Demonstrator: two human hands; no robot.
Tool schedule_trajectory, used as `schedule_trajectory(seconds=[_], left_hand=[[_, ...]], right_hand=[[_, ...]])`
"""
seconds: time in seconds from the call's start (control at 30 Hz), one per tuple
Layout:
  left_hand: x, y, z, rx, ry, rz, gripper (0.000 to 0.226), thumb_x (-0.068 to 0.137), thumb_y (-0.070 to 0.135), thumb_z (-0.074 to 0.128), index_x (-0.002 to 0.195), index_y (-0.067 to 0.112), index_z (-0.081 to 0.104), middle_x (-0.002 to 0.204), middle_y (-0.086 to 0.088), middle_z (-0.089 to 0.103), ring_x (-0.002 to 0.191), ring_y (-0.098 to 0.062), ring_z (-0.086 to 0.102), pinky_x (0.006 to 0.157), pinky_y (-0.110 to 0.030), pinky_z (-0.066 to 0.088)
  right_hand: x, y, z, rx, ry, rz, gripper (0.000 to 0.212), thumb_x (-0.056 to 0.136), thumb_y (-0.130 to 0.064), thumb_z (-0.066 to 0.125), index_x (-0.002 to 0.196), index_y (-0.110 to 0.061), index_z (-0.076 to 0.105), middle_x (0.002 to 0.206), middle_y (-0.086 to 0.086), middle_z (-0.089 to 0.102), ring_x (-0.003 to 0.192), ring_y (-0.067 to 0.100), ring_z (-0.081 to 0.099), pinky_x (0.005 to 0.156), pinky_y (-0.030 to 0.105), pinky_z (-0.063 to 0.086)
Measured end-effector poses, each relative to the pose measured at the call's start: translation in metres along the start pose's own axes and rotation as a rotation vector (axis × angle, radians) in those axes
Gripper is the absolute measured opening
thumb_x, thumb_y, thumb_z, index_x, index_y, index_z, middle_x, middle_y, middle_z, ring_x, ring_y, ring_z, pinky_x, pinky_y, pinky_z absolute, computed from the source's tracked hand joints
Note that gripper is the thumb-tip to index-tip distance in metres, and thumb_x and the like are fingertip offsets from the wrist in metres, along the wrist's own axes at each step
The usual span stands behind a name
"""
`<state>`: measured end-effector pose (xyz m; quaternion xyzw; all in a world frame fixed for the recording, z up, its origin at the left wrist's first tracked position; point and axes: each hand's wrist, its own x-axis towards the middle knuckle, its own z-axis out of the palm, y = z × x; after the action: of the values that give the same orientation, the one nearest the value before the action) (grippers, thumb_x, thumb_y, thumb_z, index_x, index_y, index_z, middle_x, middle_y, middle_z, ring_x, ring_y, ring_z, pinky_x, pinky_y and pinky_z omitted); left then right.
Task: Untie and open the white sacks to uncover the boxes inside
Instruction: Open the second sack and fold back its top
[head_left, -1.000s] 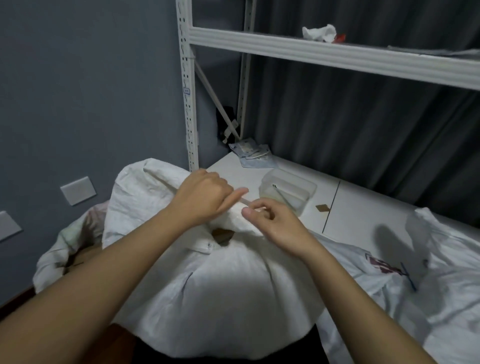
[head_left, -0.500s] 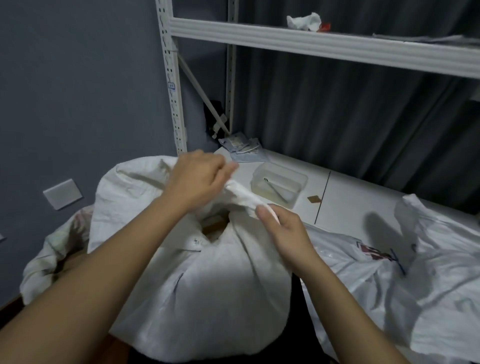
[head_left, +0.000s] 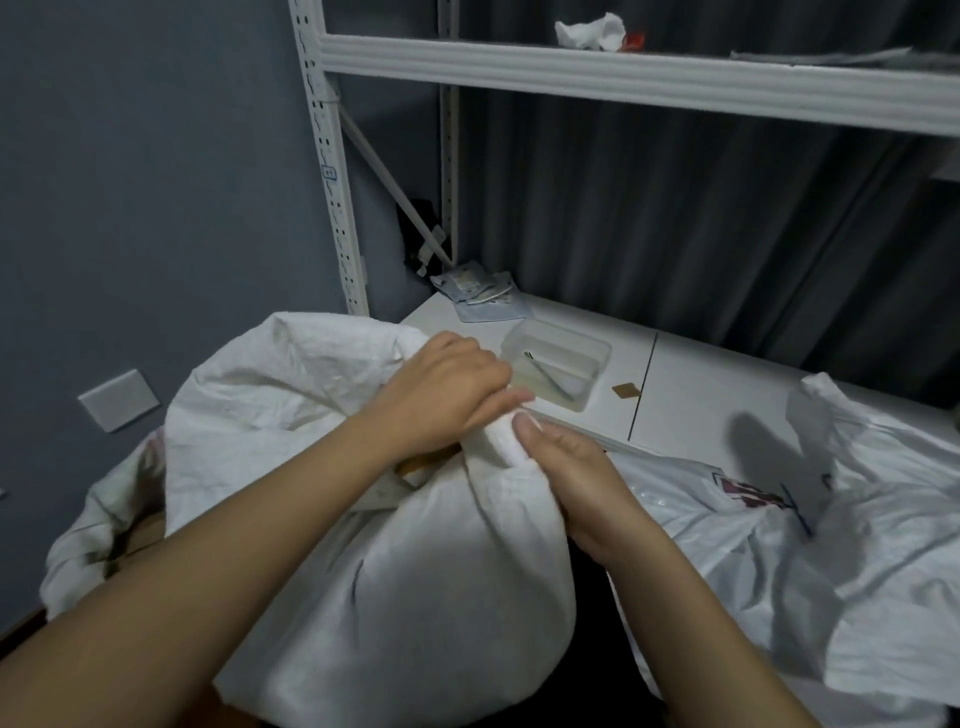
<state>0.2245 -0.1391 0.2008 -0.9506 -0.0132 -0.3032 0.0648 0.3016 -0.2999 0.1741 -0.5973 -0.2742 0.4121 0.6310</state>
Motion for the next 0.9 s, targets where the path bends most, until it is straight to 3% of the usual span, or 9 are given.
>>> schedule_trajectory(seconds=[0.13,0.3,0.37,0.47,0.53,0.63,0.73,0.8,0.9], left_hand=[[0.016,-0.026,-0.009,-0.053,0.03,-0.075,0.046,0.095,0.05,0.028,0.061,0.022,0.038,0.058,0.012,0.032,0.058,-0.015,0.036,0.068,-0.029,0.022],[0.038,-0.04,-0.02,0.13,0.013,-0.178,0.058,0.092,0.059,0.027,0.084,0.014,0.062,0.083,-0.001,0.053,0.083,-0.026,0.052,0.08,-0.034,0.028],[0.045,-0.041,-0.04,0.109,0.064,-0.373,0.051,0.092,0.056,0.034,0.097,0.013,0.059,0.098,-0.005,0.055,0.094,-0.026,0.049,0.082,-0.037,0.034],[0.046,-0.037,-0.075,-0.161,0.16,-0.624,0.033,0.095,0.046,0.046,0.089,0.014,0.054,0.085,0.002,0.056,0.081,-0.018,0.052,0.066,-0.031,0.04],[0.043,-0.029,-0.097,-0.263,0.024,-0.764,0.044,0.094,0.051,0.046,0.084,0.01,0.056,0.074,0.0,0.058,0.07,-0.018,0.055,0.057,-0.031,0.038],[0.039,-0.02,-0.115,-0.31,-0.204,-0.861,0.067,0.086,0.065,0.046,0.081,-0.001,0.061,0.075,-0.014,0.064,0.068,-0.025,0.059,0.06,-0.034,0.042],[0.037,-0.022,-0.114,-0.208,-0.333,-0.908,0.055,0.078,0.066,0.058,0.093,0.013,0.053,0.087,-0.003,0.058,0.081,-0.022,0.059,0.06,-0.029,0.04],[0.036,-0.031,-0.108,-0.024,-0.35,-0.92,0.046,0.085,0.049,0.062,0.106,0.012,0.047,0.101,-0.004,0.053,0.089,-0.024,0.056,0.065,-0.03,0.038],[0.037,-0.05,-0.104,0.152,-0.279,-0.89,0.013,0.095,0.021,0.048,0.092,0.01,0.043,0.087,-0.008,0.05,0.073,-0.027,0.047,0.061,-0.033,0.035]], right_hand=[[-0.016,-0.001,0.003,-0.443,0.213,-0.193,0.017,0.091,-0.03,0.062,0.096,-0.019,0.073,0.092,0.003,0.072,0.088,0.021,0.066,0.077,0.031,0.051],[-0.004,-0.041,0.02,0.062,-0.069,0.106,0.025,0.094,-0.019,0.058,0.111,-0.002,0.066,0.11,0.022,0.068,0.099,0.034,0.066,0.092,0.041,0.05],[0.014,-0.063,0.027,0.113,-0.001,0.038,0.027,0.088,-0.014,0.066,0.115,-0.007,0.063,0.104,0.021,0.07,0.09,0.03,0.068,0.086,0.043,0.053],[0.043,-0.095,0.034,0.159,0.056,-0.05,0.047,0.08,-0.007,0.075,0.119,-0.02,0.052,0.08,0.006,0.074,0.076,0.022,0.071,0.072,0.039,0.06],[0.063,-0.113,0.042,0.239,-0.023,-0.084,0.045,0.081,0.001,0.071,0.118,-0.018,0.053,0.078,0.003,0.072,0.074,0.018,0.071,0.066,0.031,0.06],[0.094,-0.131,0.058,0.195,-0.073,-0.141,0.026,0.085,0.002,0.066,0.107,-0.012,0.063,0.089,0.008,0.068,0.081,0.018,0.067,0.08,0.034,0.056],[0.121,-0.139,0.076,0.21,-0.039,-0.129,0.014,0.088,0.002,0.063,0.096,-0.008,0.068,0.105,0.017,0.066,0.096,0.025,0.066,0.088,0.036,0.056],[0.133,-0.145,0.085,0.226,0.031,-0.133,0.013,0.089,0.001,0.062,0.096,-0.007,0.068,0.11,0.017,0.065,0.102,0.024,0.065,0.078,0.027,0.058],[0.144,-0.152,0.078,0.334,0.12,-0.167,0.018,0.091,-0.001,0.061,0.107,-0.004,0.067,0.106,0.01,0.065,0.101,0.02,0.064,0.077,0.023,0.057]])
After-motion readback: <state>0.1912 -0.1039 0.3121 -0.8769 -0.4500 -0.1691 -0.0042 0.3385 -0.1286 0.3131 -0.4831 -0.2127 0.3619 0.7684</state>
